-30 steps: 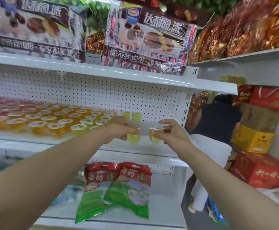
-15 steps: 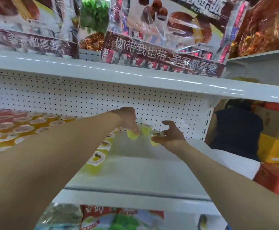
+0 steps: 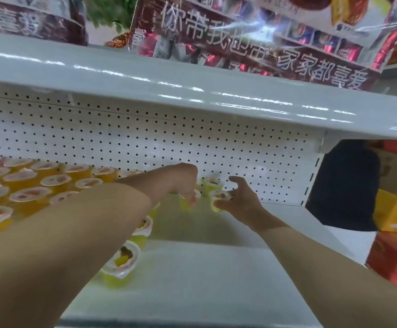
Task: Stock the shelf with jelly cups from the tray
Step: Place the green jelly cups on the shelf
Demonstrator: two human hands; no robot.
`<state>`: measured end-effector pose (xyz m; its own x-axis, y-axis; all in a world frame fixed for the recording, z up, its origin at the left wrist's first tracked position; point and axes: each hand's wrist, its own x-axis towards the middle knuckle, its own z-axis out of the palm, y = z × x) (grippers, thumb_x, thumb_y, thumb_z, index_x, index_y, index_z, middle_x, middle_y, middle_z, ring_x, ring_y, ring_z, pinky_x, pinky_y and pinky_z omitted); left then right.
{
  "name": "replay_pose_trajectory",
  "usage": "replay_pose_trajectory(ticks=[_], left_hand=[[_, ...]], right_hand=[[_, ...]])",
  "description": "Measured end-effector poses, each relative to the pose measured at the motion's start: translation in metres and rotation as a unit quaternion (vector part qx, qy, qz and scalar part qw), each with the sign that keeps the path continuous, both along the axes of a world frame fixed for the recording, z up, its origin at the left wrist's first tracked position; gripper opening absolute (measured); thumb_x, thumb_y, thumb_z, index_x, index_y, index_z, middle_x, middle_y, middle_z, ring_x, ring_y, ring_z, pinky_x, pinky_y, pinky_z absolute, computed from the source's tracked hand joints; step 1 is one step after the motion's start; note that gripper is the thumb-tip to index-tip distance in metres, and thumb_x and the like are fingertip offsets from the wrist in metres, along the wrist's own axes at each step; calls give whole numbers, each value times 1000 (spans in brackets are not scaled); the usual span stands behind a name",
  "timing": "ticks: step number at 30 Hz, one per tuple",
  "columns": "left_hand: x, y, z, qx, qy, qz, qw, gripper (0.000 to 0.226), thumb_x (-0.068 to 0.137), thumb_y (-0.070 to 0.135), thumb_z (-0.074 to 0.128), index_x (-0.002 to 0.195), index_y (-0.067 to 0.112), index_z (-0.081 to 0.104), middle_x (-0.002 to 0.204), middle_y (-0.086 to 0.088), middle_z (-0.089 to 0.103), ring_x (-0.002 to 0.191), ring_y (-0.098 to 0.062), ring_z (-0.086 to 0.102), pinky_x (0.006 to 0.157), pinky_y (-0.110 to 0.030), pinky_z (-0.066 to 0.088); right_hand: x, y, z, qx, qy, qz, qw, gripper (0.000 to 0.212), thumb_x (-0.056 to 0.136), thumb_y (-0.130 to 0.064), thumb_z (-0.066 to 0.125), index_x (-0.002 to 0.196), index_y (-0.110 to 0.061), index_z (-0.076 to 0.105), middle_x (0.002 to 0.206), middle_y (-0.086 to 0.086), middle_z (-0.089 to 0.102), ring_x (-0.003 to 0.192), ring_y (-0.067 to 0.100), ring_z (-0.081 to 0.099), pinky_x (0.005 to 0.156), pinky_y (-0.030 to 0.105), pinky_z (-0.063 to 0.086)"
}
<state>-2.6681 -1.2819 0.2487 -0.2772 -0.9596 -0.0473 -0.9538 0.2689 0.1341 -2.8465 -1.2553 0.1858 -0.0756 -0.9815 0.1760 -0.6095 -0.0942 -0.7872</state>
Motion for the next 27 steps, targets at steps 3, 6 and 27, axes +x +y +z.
replay_pose_trajectory(ticks=[3, 6, 27], left_hand=[[2, -5, 1, 5, -6, -3, 1000, 70, 75, 36, 83, 130, 4, 53, 128, -10, 59, 112, -27, 59, 86, -32, 48], [3, -5, 1, 4, -11, -3, 1000, 71, 75, 35, 83, 130, 4, 52, 128, -10, 59, 113, -27, 58, 85, -32, 48], [-50, 162, 35, -90, 60, 30, 994, 72, 92, 60, 48, 144, 12, 36, 142, -12, 40, 128, -30, 43, 101, -41, 42]], right_hand=[[0, -5, -1, -3, 7, -1, 1000, 84, 75, -27, 79, 146, -25, 32, 103, -4, 65, 102, 15, 59, 86, 24, 41], [-2, -7, -3, -4, 11, 2, 1000, 85, 75, -27, 79, 145, -25, 33, 105, -2, 68, 102, 15, 61, 86, 25, 44], [-71, 161, 70, -94, 244, -55, 964, 59, 93, -54, 53, 140, -19, 45, 130, 11, 54, 120, 29, 51, 85, 31, 41]])
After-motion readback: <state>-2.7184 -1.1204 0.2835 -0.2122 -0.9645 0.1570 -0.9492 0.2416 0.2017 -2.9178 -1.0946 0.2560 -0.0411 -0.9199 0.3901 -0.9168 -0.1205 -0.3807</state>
